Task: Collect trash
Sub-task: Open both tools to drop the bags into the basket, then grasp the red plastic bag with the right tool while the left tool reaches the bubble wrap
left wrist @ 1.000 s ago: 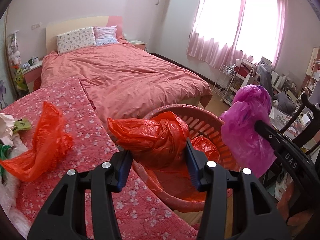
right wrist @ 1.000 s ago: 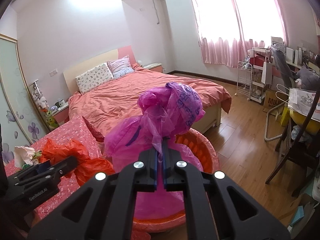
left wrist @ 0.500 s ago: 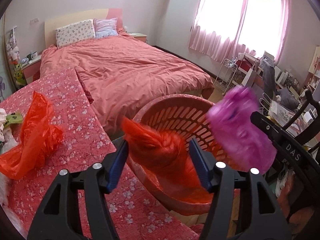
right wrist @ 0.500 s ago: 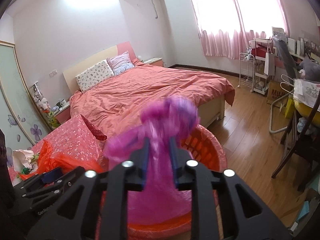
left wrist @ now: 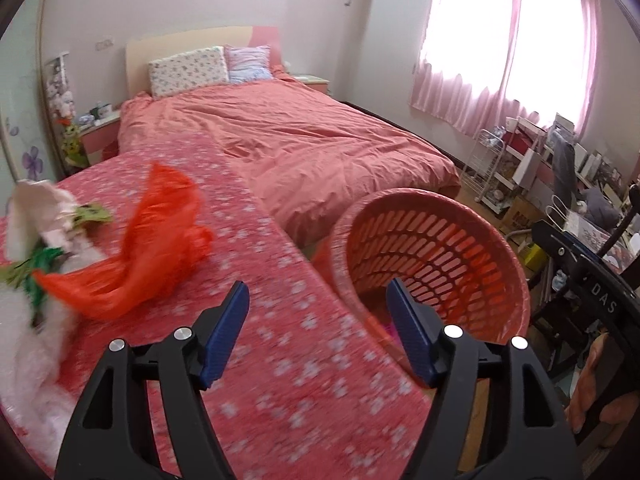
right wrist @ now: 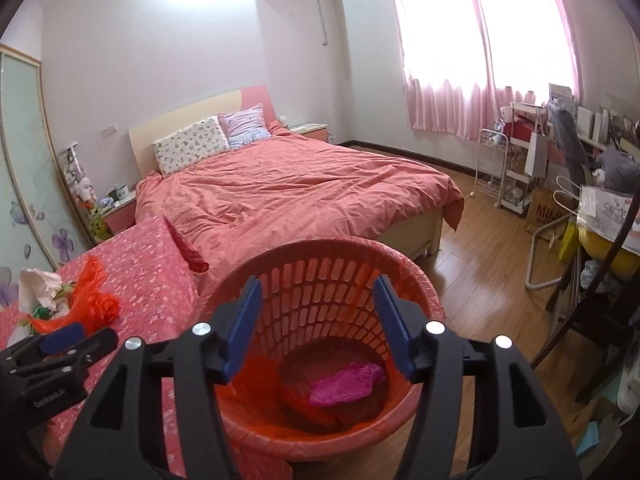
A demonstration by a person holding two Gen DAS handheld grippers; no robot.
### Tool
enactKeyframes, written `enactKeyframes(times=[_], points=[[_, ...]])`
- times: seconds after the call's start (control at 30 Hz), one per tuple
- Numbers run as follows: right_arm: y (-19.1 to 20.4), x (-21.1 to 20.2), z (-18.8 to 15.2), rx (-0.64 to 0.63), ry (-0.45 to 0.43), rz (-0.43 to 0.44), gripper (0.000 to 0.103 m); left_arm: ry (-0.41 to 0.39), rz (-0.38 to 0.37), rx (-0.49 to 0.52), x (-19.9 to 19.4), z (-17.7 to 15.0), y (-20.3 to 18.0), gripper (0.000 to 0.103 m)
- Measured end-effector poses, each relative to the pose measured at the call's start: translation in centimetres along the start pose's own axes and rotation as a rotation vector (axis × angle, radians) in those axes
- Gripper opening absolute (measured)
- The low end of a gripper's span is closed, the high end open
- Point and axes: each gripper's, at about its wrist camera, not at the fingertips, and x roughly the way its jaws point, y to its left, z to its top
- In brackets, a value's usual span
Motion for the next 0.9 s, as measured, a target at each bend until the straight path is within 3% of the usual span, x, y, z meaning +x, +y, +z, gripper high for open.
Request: enactKeyframes(times=[0.27,0.63,0.9], points=[[4.2,-2.0,-0.7,-0.062,0.009,0.066,0.061,-0.041,0.087,-0.071,-3.9,-1.1,4.7,0.071],[13.4,-4.4,-3.2,-0.174,0.043,0.249,0.062,-0.112,0.244,-0.175,-9.4,-2.8,12.6,0.072],[20.0,-2.4,-3.8,-0.198,0.106,0.344,0.062,-0.11,0.349,-0.256,-10.5,-4.9,18.0,0.072]])
